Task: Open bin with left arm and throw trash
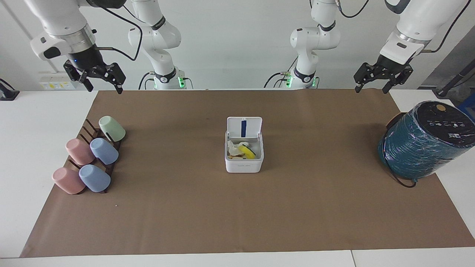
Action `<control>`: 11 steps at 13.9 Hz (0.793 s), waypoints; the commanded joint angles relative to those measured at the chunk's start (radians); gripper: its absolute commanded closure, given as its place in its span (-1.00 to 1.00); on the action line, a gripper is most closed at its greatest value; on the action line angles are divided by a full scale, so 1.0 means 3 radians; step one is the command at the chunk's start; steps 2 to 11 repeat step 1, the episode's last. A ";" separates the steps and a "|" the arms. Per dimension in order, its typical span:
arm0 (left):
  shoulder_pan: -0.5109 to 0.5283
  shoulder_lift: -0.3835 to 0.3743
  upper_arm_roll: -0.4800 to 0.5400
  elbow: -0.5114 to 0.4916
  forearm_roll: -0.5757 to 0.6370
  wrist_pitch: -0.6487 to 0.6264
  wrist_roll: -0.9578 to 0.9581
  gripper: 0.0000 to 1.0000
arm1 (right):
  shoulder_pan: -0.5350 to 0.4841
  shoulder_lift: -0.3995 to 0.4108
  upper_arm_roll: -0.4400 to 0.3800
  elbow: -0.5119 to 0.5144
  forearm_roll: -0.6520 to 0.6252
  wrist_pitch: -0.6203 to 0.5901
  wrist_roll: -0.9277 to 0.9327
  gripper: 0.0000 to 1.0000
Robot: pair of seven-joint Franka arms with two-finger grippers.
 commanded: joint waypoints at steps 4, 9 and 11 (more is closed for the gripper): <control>0.0038 -0.0033 -0.0015 -0.0007 -0.0016 -0.0031 0.0065 -1.00 | -0.0044 -0.0008 0.0032 0.0007 0.0061 -0.0073 0.0045 -1.00; 0.0038 -0.0033 -0.0015 -0.0007 -0.0016 -0.0031 0.0065 -1.00 | -0.0044 -0.0008 0.0032 0.0007 0.0061 -0.0073 0.0045 -1.00; 0.0038 -0.0033 -0.0015 -0.0007 -0.0016 -0.0031 0.0065 -1.00 | -0.0044 -0.0008 0.0032 0.0007 0.0061 -0.0073 0.0045 -1.00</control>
